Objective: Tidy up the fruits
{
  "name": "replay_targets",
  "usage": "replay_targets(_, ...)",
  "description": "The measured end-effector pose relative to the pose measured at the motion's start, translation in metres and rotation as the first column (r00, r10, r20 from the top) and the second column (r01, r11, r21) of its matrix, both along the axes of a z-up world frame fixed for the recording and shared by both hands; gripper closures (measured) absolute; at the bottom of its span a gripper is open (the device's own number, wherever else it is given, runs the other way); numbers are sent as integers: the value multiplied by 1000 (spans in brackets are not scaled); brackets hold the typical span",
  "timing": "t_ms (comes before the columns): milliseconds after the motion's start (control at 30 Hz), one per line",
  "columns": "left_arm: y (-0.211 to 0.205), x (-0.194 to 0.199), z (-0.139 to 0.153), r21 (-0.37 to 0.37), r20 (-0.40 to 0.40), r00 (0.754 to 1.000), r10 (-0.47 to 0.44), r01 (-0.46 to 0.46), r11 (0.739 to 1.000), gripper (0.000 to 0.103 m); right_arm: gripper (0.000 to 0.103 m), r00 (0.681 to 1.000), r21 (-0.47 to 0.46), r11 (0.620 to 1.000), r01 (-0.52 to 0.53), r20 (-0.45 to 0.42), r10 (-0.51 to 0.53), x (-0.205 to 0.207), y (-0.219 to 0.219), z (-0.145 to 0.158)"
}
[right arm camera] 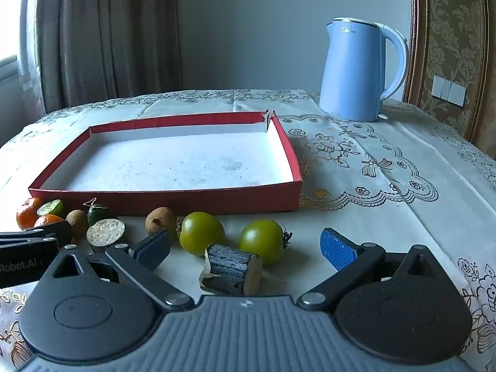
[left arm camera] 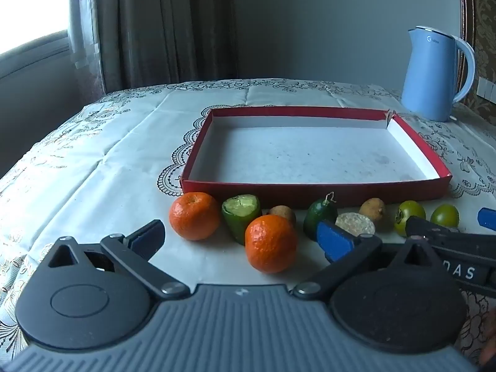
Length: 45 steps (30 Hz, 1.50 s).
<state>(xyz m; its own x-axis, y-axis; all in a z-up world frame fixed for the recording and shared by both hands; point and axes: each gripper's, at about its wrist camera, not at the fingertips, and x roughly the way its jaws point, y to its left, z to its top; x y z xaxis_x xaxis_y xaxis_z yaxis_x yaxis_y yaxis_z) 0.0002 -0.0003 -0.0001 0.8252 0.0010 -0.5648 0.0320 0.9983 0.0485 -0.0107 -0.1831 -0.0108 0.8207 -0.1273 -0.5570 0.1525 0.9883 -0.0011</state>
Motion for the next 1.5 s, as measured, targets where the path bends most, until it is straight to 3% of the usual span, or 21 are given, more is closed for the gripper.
replay_targets(1500, -4, 0, 3, -9, 6, 1000, -9, 9, 1000, 0, 0, 1000, -5, 1000, -4, 7, 4, -1, -1, 4)
